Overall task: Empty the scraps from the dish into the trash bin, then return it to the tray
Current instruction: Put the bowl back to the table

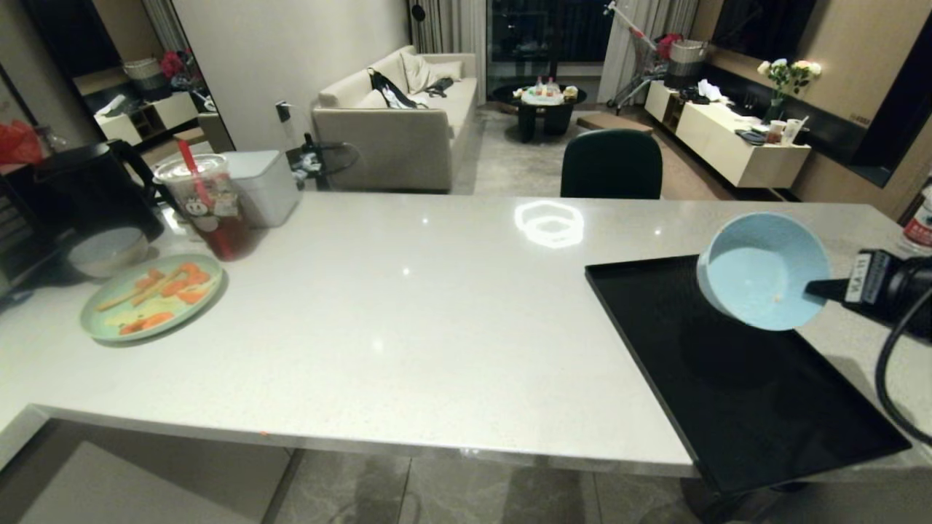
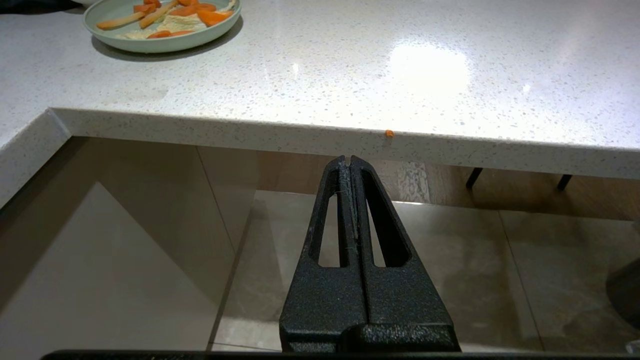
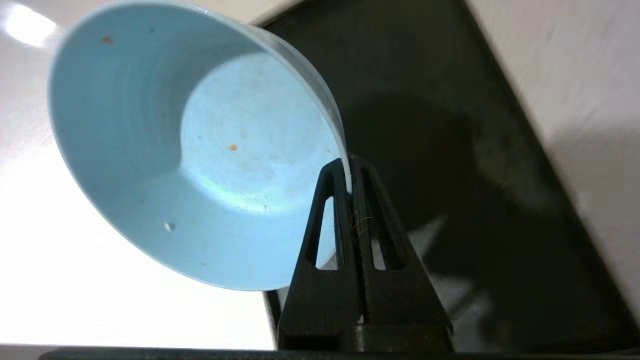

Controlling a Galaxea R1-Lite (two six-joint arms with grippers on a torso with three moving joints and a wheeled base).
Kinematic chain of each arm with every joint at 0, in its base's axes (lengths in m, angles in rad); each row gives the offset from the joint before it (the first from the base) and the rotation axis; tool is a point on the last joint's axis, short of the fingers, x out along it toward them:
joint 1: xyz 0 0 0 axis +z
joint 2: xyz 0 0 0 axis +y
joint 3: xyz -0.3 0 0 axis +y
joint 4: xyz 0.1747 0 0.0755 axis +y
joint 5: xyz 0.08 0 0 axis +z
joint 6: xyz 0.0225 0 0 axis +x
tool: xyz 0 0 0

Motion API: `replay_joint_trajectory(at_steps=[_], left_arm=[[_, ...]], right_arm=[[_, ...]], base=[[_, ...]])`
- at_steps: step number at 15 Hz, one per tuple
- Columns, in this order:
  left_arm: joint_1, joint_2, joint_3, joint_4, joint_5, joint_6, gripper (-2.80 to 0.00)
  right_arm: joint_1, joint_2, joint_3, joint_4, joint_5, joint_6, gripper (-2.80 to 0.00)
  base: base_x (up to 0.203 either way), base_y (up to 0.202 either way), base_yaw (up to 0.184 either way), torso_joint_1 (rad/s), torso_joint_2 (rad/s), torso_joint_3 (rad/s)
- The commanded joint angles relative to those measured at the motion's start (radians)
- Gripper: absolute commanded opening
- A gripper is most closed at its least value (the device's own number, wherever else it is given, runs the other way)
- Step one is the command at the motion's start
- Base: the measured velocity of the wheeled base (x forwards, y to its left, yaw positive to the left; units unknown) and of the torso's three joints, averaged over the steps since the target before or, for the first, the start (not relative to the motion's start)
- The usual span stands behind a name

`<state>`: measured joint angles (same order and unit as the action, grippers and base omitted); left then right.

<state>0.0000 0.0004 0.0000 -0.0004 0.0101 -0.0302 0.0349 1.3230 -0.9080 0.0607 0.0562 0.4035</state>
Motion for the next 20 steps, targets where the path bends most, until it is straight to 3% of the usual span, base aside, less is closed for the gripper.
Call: replay_joint_trajectory(at_steps=[1, 7, 9, 13, 20], left_arm=[[0.000, 0.001, 0.000, 0.000, 0.001, 0.000, -2.80], [0.000, 0.000, 0.000, 0.000, 0.001, 0.000, -2.80], [0.000, 0.001, 0.000, 0.000, 0.001, 0.000, -2.80], [0.000, 0.001, 0.000, 0.000, 0.001, 0.000, -2.80], [0.000, 0.000, 0.000, -0.001, 0.001, 0.000, -2.80]], right_arm=[[-0.001, 0.161, -0.106, 0.089, 0.000, 0.071, -2.80], [0.000, 0.368, -0.193, 0.172, -0.025, 0.206, -2.80], [-0.001, 0.415, -0.210, 0.183, -0.023, 0.212, -2.80], [0.002, 0.418, -0.288, 0.355, 0.041, 0.224, -2.80], [0.004, 0.400, -0.299, 0.396, 0.065, 0.234, -2.80]], base=[[0.000, 0.000, 0.000, 0.000, 0.00, 0.000], [0.000, 0.000, 0.000, 0.000, 0.00, 0.000], [0.000, 0.000, 0.000, 0.000, 0.00, 0.000], [0.000, 0.000, 0.000, 0.000, 0.00, 0.000], [0.000, 0.000, 0.000, 0.000, 0.00, 0.000]])
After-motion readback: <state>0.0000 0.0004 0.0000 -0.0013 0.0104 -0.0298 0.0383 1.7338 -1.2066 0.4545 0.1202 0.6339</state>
